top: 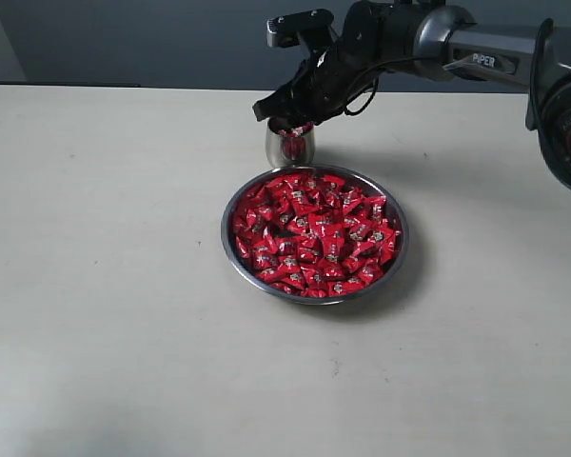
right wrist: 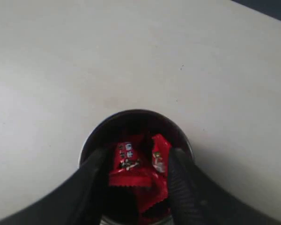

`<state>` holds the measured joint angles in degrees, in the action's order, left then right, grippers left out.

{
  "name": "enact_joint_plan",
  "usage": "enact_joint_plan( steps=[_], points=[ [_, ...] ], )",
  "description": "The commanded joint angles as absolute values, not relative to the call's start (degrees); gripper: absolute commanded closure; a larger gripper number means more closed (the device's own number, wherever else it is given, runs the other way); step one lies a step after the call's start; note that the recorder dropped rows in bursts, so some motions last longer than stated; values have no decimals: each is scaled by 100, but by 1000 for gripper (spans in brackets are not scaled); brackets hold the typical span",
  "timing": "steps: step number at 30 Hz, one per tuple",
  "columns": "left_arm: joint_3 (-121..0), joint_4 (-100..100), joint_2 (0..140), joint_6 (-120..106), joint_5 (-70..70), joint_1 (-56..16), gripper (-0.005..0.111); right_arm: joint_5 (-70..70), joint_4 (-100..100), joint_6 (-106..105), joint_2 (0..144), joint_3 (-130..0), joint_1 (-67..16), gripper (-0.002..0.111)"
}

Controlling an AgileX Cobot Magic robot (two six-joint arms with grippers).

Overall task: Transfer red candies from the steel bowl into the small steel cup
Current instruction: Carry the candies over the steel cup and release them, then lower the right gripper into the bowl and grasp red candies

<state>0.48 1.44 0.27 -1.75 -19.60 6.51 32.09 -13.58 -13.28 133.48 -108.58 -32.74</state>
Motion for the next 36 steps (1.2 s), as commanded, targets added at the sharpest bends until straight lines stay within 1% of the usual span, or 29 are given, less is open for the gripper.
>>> enact_joint_plan(
  steps=[1,5,9,11,14,18,21,28,36],
  points=[
    [0,155,0,-168,-1932,620,106,3221,-1351,-1341,13216,-10895,-3244,69],
    [0,155,0,-168,-1932,620,106,3499,-1351,-1341,12989,-10895,-3244,71],
    [0,155,0,-168,-1932,620,106,4361,-1351,-1341,12593,-10870,-3266,71],
    [0,155,0,-168,-1932,620,106,4654,-1289,-1353,12376,-10616,-3266,71],
    [0,155,0,-168,-1932,620,106,4556,-1149,-1353,12003,-9856,-3266,71],
    [0,155,0,-168,-1932,620,106,4313,-1161,-1609,11441,-8503,-3432,71],
    [0,155,0,-168,-1932,620,106,4313,-1183,-1649,11344,-7995,-3596,71],
    [0,155,0,-168,-1932,620,106,4393,-1173,-1553,11356,-7513,-3774,70],
    [0,155,0,-168,-1932,620,106,4277,-1089,-1279,11464,-7487,-3774,70]
  ],
)
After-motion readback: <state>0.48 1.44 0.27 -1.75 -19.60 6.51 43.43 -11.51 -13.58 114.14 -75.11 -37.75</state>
